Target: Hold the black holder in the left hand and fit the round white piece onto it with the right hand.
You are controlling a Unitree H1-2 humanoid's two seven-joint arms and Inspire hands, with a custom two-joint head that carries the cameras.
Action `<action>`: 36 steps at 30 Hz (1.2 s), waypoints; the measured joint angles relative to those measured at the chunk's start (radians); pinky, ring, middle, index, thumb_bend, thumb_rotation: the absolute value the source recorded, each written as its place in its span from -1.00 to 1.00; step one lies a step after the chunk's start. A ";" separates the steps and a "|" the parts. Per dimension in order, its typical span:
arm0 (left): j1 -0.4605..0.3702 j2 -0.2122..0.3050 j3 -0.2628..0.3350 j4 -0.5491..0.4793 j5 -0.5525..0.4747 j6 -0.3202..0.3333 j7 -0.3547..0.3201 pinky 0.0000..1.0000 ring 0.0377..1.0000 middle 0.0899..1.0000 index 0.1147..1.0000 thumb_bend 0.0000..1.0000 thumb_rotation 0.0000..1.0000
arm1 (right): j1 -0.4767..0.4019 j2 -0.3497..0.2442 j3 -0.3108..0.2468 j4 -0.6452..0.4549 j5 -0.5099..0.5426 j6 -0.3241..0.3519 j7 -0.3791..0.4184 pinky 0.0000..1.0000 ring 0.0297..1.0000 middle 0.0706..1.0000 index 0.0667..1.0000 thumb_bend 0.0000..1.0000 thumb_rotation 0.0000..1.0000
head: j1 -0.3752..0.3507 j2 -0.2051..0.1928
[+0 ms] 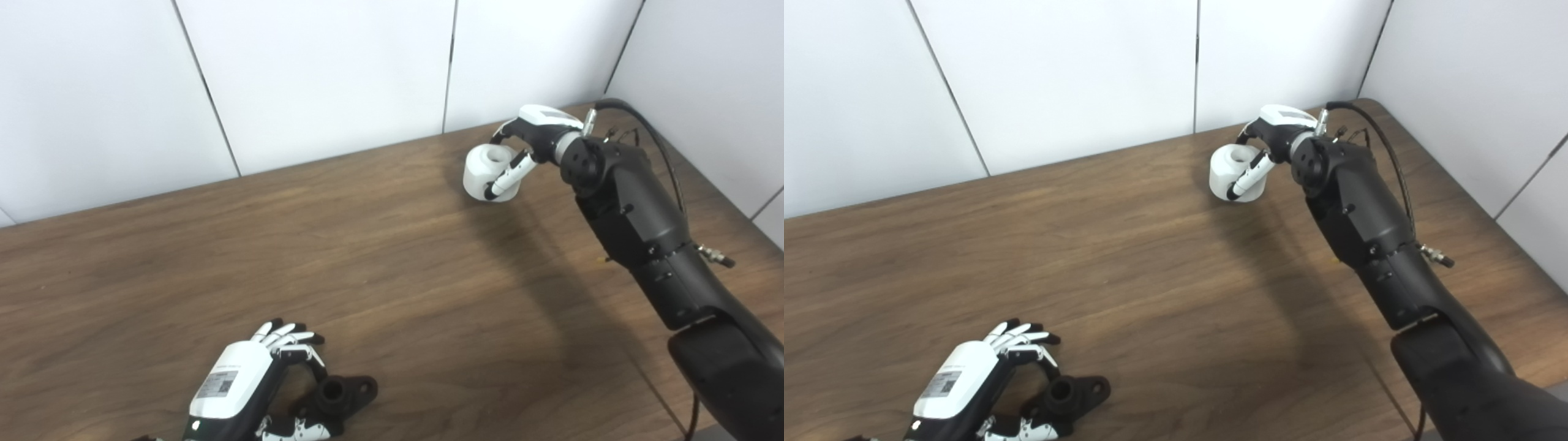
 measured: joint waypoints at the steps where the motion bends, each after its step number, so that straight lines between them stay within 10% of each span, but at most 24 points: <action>1: 0.000 0.000 0.000 0.000 0.000 0.000 0.000 0.94 0.76 0.53 -0.16 0.03 -0.90 | 0.000 0.000 0.000 -0.001 0.000 0.000 0.000 0.87 0.98 0.78 0.46 0.63 -0.35 | 0.000 0.000; 36: 0.000 0.001 0.005 -0.004 -0.019 0.002 -0.010 0.94 0.76 0.53 -0.16 0.03 -0.90 | 0.001 -0.016 0.037 -0.002 0.031 -0.001 -0.057 0.76 0.92 0.74 0.25 0.56 -0.34 | -0.011 0.002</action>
